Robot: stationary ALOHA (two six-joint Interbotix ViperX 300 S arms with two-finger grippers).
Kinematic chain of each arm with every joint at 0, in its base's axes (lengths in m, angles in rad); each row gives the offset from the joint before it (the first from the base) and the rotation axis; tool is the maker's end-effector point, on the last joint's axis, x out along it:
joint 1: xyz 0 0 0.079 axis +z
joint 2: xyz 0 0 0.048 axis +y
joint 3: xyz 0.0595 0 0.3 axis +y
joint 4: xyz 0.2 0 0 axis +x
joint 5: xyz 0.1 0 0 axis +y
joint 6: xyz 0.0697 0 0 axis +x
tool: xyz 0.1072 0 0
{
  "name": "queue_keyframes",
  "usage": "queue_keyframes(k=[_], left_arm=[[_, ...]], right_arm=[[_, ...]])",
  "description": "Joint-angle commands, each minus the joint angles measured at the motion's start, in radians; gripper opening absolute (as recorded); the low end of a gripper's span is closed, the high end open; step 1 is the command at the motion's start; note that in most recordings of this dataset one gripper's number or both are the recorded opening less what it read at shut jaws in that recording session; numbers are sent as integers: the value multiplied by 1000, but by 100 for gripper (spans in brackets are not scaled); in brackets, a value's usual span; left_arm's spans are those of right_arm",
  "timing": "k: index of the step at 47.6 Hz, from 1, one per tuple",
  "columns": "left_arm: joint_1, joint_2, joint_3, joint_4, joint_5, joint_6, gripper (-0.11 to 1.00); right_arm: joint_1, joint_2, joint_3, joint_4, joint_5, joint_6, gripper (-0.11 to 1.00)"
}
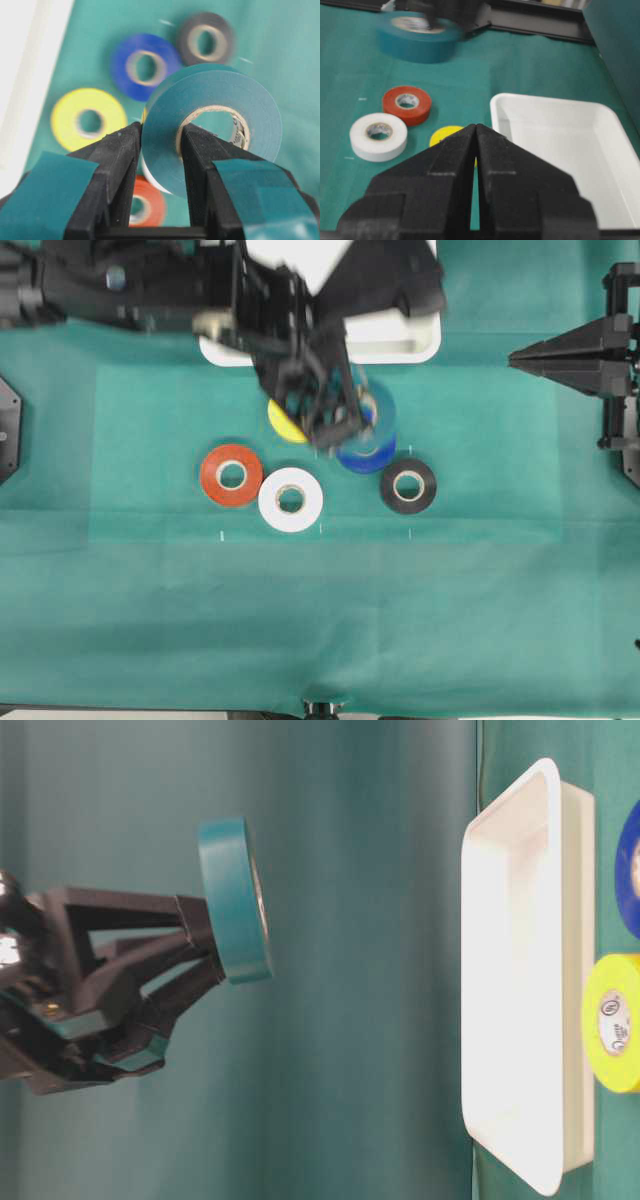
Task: Pick up the tape from a random location and place it into the white case.
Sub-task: 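Carry the teal roll with the left gripper over the white tray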
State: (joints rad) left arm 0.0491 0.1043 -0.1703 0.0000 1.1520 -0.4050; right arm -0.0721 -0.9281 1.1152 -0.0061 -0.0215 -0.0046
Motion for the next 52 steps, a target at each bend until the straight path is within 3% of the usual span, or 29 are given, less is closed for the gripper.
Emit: queue_keyframes(k=[1,32,52], left_arm=[[37,-43,-14,5,6,11,22],[288,-48,-23,3,28,75,22],[325,-48,-25,3,26,77,22]], right_arm=[[-2,5,-25,-2,-5,3,2],[-2,6,-26,-2,-5,-2,2],[-2,6,-25,-3,-5,-2,2]])
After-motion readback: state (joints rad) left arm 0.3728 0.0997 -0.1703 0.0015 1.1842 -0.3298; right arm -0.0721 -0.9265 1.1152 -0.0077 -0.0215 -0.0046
